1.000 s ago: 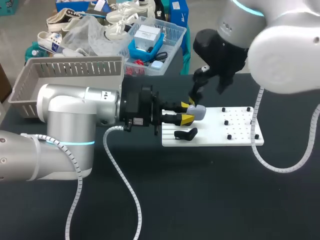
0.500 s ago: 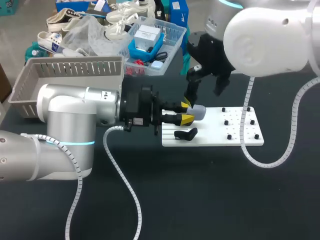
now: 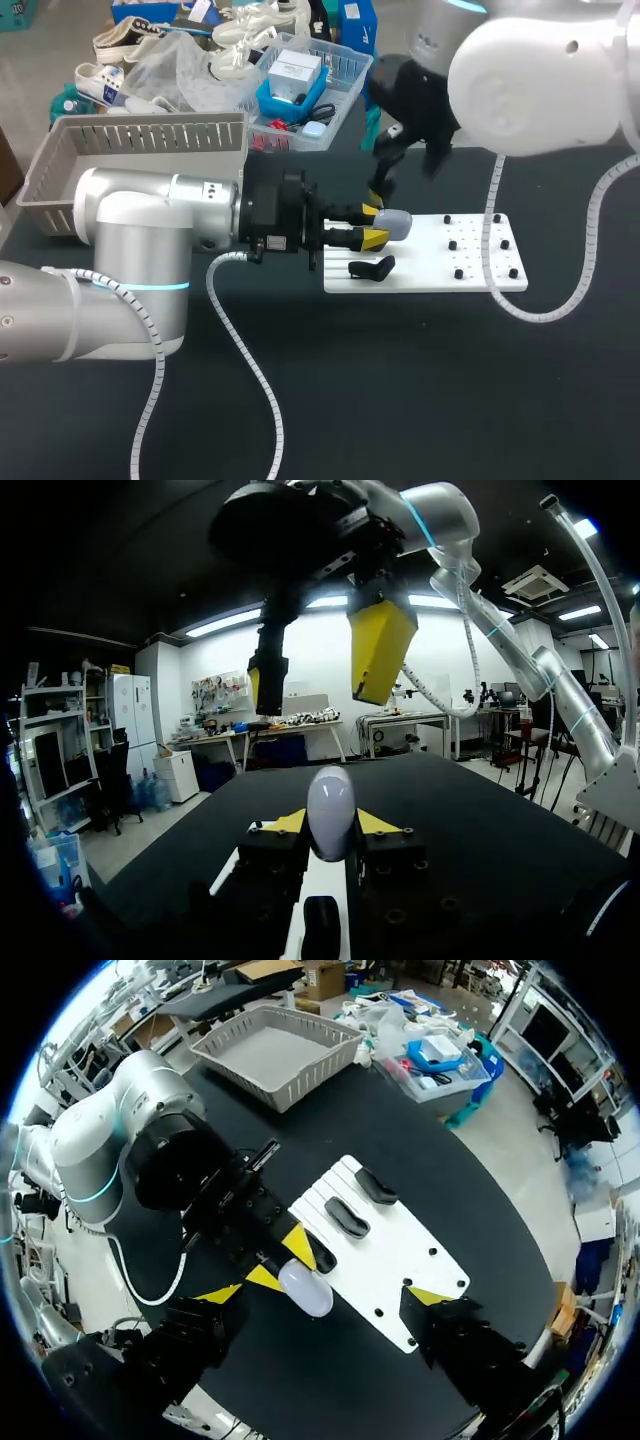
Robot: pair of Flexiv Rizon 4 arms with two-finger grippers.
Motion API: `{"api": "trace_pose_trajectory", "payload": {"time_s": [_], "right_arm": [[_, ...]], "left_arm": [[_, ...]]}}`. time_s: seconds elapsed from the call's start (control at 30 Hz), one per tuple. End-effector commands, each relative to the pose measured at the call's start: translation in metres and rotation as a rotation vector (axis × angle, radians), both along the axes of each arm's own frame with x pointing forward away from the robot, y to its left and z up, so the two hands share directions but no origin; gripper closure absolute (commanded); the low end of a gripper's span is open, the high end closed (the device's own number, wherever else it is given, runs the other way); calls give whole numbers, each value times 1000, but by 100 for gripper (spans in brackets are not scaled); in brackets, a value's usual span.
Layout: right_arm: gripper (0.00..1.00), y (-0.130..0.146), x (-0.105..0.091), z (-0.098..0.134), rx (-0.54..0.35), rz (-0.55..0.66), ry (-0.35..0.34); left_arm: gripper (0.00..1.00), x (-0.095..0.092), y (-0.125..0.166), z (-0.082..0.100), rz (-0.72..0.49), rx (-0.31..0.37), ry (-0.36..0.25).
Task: Pick up each earbud case from the left stands, insert the matching earbuds, close the lid, and place the case in the box.
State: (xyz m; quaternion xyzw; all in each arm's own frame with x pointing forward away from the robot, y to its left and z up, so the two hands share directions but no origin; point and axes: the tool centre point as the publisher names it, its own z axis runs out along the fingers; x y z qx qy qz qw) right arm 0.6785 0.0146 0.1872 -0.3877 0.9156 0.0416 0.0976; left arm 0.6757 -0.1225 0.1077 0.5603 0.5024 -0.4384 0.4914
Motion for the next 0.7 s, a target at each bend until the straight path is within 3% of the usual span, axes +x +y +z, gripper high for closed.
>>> {"api": "trace_pose_trajectory", "payload": {"time_s": [0.03,0.27,0.57,0.63,0.7], "right_arm": [[0,-3,-9,3,-27,312,-161],[0,0,-5,-6,-48,593,-106],[0,-2,-1,-16,-63,678,-61],[10,-2,-3,-18,-77,692,-50],[2,-2,-4,-19,-89,703,-43]], "left_arm": [[100,-1,-1,0,6,0,-2],[100,-1,-1,0,6,0,-2],[100,-1,-1,0,6,0,-2],[100,-1,-1,0,6,0,-2],[100,-1,-1,0,6,0,-2]]}}
